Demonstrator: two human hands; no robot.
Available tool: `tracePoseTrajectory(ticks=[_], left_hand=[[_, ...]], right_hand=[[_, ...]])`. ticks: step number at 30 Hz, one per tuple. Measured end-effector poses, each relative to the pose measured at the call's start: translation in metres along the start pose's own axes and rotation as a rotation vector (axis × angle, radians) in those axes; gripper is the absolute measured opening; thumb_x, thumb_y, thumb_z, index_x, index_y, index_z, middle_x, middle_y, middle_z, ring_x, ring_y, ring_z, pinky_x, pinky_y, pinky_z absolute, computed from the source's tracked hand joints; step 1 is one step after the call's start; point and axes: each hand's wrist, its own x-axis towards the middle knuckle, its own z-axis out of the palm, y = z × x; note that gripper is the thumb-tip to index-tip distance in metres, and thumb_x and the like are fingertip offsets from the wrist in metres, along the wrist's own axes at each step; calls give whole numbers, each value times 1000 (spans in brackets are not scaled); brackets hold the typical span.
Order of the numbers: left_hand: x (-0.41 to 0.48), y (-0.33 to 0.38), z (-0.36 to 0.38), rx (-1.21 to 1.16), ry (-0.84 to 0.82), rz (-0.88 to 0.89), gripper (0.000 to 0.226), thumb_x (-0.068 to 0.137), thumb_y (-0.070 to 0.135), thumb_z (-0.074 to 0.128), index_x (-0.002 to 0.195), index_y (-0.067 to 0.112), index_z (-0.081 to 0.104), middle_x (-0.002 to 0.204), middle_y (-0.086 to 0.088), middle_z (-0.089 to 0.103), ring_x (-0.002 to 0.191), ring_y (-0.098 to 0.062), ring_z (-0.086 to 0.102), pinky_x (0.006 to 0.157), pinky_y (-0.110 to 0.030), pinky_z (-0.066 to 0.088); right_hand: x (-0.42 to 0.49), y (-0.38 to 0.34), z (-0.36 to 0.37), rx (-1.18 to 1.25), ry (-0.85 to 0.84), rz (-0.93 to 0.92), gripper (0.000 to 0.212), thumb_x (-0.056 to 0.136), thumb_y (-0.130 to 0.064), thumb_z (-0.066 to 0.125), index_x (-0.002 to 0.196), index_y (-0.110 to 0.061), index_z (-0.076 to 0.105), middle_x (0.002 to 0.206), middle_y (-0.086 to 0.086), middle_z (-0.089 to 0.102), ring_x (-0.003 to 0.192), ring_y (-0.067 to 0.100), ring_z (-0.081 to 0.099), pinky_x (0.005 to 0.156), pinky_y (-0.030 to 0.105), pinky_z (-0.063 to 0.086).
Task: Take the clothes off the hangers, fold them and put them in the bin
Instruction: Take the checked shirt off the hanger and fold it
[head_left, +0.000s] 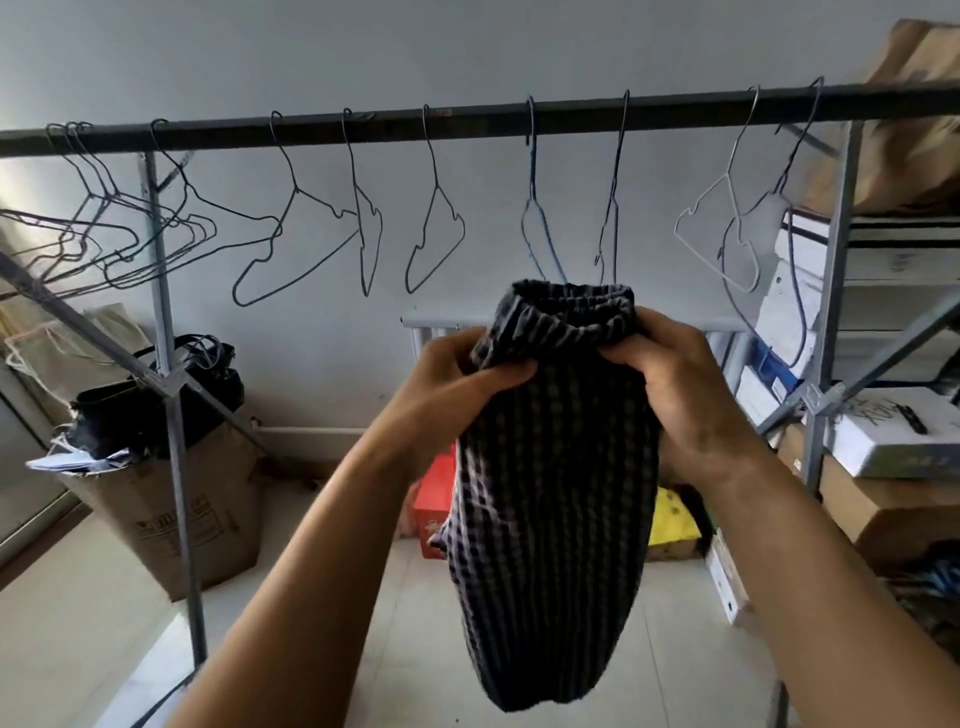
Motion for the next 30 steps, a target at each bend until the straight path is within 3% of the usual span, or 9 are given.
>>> tracePoseTrajectory(ticks=[4, 9, 12, 14, 17, 19, 22, 26, 30], left_hand=[[5, 10, -10, -158, -12, -97, 10, 85, 19, 67, 86, 11, 73, 83, -3, 76, 80, -17, 73, 73, -28, 58], [2, 15, -12, -303, -48, -245, 47, 70, 38, 69, 102, 4, 69, 97, -11, 75, 86, -22, 73, 73, -32, 59], [-3, 15, -12, -415, -45, -368, 45, 81, 39, 65, 109, 4, 68, 103, -12, 75, 88, -23, 74, 77, -34, 60], [-5, 13, -15, -484, -12, -411, 46, 86, 42, 62, 114, 4, 66, 106, -13, 74, 92, -23, 73, 85, -37, 57], [-5, 7, -24, -599, 1, -436, 60, 79, 45, 66, 123, 4, 63, 114, -15, 72, 101, -25, 71, 95, -40, 52], [-5, 2, -32, -672, -3, -453, 60, 80, 44, 65, 124, 3, 63, 117, -15, 70, 103, -25, 70, 96, -41, 54], [-13, -11, -44, -762, -38, -433, 50, 80, 43, 67, 112, 4, 71, 112, -14, 72, 98, -24, 71, 89, -40, 57], [-34, -33, -45, -691, -202, -286, 59, 42, 25, 97, 95, 8, 78, 96, -13, 76, 85, -23, 74, 69, -35, 61], [-39, -53, -46, -435, -238, -308, 49, 67, -7, 68, 114, 5, 62, 105, -13, 74, 92, -25, 72, 76, -32, 59]], right_hand=[[1, -5, -12, -117, 41, -57, 18, 92, -9, 60, 86, -18, 74, 88, 2, 76, 86, 15, 70, 82, 35, 53], [-3, 3, -13, -129, 80, -21, 22, 94, -29, 58, 83, -21, 75, 90, -3, 76, 91, 15, 70, 83, 30, 53], [-11, 8, -16, -34, -51, 110, 41, 80, -53, 59, 90, -17, 76, 101, 4, 75, 100, 19, 70, 89, 34, 53], [-19, 15, -20, 11, -182, 188, 54, 68, -60, 71, 92, -12, 74, 101, 8, 75, 97, 22, 71, 80, 32, 57], [-31, 28, -23, -48, -336, 264, 60, 52, -48, 90, 96, -9, 75, 106, 13, 73, 101, 27, 70, 79, 30, 57], [-35, 32, -22, -9, -352, 311, 51, 57, -36, 89, 96, -6, 76, 107, 14, 73, 101, 28, 70, 79, 29, 57], [-39, 25, -12, 263, -266, 362, 23, 75, -20, 69, 89, -5, 79, 104, 16, 74, 93, 25, 72, 71, 26, 58], [-38, 17, 1, 418, -163, 367, 25, 77, -23, 59, 82, -12, 81, 101, 11, 75, 89, 22, 74, 66, 26, 59], [-32, 13, 5, 491, -113, 442, 29, 72, -32, 65, 84, -10, 80, 101, 11, 75, 88, 22, 74, 66, 30, 60]])
